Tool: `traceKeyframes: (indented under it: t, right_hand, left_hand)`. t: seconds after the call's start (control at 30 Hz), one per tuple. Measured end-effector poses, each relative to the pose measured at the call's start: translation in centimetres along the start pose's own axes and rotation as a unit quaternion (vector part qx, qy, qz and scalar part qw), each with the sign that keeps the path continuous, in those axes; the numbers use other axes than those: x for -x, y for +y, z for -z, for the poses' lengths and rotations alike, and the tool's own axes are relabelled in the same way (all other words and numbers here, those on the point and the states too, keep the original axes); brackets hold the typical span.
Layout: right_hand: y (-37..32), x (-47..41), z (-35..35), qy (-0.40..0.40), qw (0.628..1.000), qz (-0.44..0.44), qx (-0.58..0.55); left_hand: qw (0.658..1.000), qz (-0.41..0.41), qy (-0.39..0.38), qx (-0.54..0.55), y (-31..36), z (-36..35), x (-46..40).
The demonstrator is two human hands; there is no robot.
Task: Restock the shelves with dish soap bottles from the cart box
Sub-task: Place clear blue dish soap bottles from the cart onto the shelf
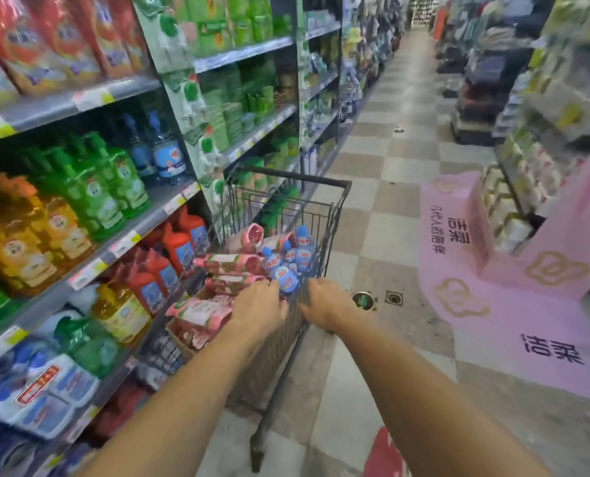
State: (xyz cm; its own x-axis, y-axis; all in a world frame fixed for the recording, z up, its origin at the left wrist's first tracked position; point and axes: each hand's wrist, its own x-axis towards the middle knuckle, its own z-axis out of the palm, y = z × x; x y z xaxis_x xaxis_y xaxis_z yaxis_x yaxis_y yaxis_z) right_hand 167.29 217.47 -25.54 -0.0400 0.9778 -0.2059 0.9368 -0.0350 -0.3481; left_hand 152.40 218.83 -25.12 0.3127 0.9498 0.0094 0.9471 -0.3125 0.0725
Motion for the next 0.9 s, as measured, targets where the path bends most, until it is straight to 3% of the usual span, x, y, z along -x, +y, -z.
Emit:
traceKeyframes:
  t: [0.43,0.63,0.77,0.9]
  right_hand:
    - [7.1,-25.3,-5.8,-0.074,0.995,-0.042,-0.054]
    - [7.7,-34.5,-6.7,-0.044,0.984,-0.119,-0.124]
    - [8.1,-38.0,-7.7,0.043,0.932,-0.225,-0.281]
    - [9.2,-40.1,-8.8,0.044,0.909,-0.255,-0.327]
  left_hand:
    - [0.985,0.115,-0.109,0.073,-4.5,-12.0,-21.1]
    - [0.918,0.276,-0.124,0.256,-5.3,-16.6,-28.3]
    - [0.868,0.372,-0.098,0.312,-6.5,-18.7,-30.3]
    - [0.831,0.403,-0.104,0.369,-7.4,-20.9,-30.7]
